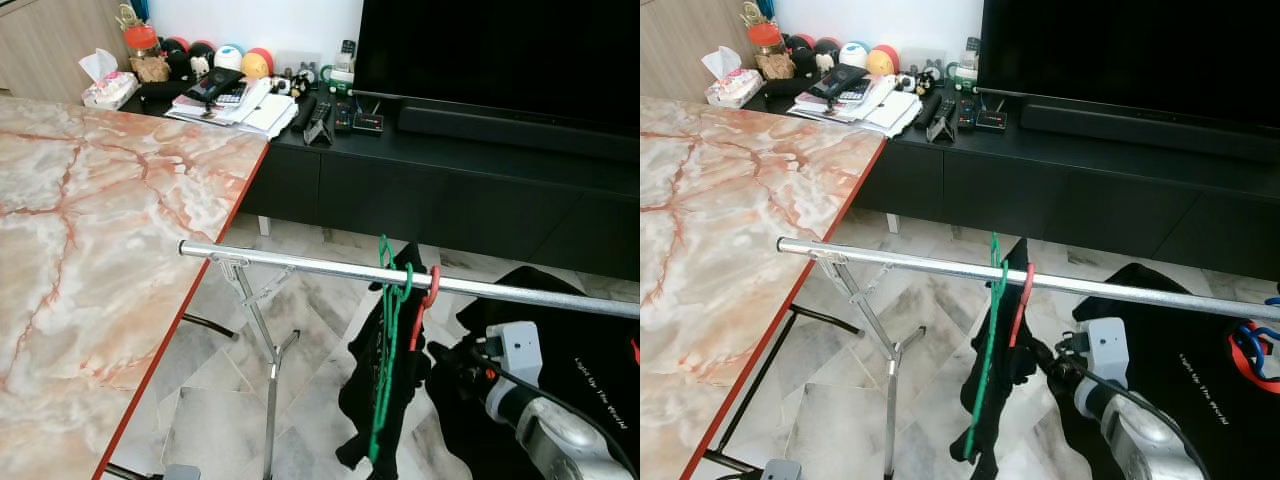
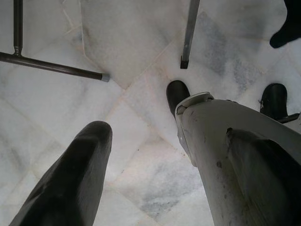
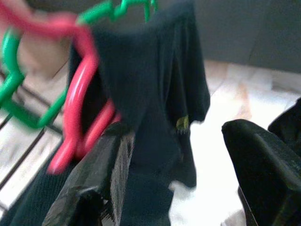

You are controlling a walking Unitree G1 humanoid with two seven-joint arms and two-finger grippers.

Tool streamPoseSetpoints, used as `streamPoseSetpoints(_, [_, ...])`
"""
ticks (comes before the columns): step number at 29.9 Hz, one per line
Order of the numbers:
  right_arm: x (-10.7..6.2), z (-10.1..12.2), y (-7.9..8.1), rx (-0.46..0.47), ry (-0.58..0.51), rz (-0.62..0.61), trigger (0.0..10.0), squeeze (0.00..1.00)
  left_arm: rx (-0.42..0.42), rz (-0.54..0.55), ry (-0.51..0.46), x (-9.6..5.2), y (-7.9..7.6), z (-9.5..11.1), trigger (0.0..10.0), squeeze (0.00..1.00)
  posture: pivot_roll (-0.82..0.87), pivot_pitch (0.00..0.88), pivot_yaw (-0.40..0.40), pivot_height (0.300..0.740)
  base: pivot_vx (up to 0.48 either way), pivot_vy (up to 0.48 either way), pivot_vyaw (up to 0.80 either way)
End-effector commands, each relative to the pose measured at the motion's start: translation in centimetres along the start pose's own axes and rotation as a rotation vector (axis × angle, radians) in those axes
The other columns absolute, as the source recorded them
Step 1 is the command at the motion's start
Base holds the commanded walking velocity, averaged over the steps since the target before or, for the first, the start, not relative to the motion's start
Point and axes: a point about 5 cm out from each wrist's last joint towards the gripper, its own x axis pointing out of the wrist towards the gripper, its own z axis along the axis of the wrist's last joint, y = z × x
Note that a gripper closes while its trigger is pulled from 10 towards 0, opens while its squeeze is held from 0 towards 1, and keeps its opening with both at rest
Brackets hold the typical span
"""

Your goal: Hang hanger

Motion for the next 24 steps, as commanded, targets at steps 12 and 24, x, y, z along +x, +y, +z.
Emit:
streamPoseSetpoints(12, [-0.1, -0.7, 2.4, 0.019, 0.071, 0.178, 10.0, 0.00, -0.003, -0.002, 0.068, -0.3, -0.1, -1.7, 10.0, 0.00, -0.05, 0.186, -0.029, 0.740, 0.000, 0.000, 0.00])
streamPoseSetpoints(24, [-0.1, 0.2, 2.6, 0.058, 0.046, 0.165, 10.0, 0.00, 0.000, -0.008, 0.065, -0.3, -0.2, -1.6, 10.0, 0.00, -0.05, 0.194, -0.030, 0.740, 0.000, 0.000, 0.00])
